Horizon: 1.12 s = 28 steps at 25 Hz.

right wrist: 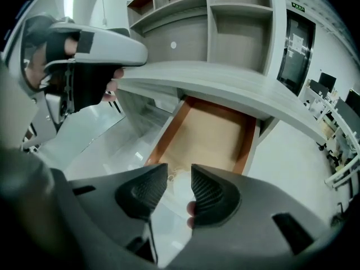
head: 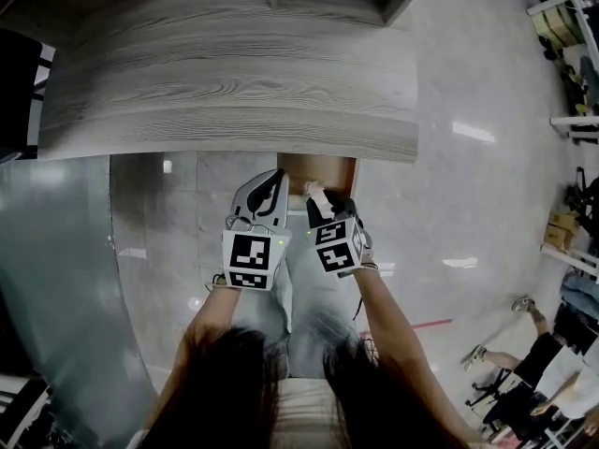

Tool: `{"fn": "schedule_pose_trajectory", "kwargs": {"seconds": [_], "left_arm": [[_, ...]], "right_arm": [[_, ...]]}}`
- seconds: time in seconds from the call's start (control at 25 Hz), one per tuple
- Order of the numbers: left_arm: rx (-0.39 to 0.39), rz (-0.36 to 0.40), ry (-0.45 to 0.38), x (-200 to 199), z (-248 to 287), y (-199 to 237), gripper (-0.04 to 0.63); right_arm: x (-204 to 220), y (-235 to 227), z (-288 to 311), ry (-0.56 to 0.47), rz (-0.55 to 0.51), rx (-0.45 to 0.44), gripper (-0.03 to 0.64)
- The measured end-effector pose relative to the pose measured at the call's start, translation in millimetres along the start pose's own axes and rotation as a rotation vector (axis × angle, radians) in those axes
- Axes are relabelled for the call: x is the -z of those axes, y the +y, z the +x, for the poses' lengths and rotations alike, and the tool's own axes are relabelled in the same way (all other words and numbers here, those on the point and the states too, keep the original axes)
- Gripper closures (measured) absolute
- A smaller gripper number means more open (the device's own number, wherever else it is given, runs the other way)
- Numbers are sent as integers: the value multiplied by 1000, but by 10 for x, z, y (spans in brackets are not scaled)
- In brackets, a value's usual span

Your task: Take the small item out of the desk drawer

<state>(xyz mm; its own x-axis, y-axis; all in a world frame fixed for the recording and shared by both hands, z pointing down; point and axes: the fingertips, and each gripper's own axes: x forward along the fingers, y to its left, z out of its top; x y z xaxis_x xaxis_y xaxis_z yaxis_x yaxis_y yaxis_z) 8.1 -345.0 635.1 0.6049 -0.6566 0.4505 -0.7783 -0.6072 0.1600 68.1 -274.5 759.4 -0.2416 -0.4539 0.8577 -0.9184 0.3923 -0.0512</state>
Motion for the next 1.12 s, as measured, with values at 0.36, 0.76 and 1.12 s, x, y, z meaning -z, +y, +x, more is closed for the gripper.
{"fn": "schedule_pose_trajectory", "kwargs": {"seconds": [0.36, 0.76, 1.12], "left_arm": [[-28, -37, 13, 170, 77, 142, 581], [-43, -56, 33, 315, 117, 261, 581], [-54, -65, 52, 405, 131, 340, 581]], "right_arm": [[178, -29, 258, 78, -8, -4, 462], [311, -33, 474, 145, -30, 5, 442], [356, -97, 580, 213, -6, 37, 437]]}}
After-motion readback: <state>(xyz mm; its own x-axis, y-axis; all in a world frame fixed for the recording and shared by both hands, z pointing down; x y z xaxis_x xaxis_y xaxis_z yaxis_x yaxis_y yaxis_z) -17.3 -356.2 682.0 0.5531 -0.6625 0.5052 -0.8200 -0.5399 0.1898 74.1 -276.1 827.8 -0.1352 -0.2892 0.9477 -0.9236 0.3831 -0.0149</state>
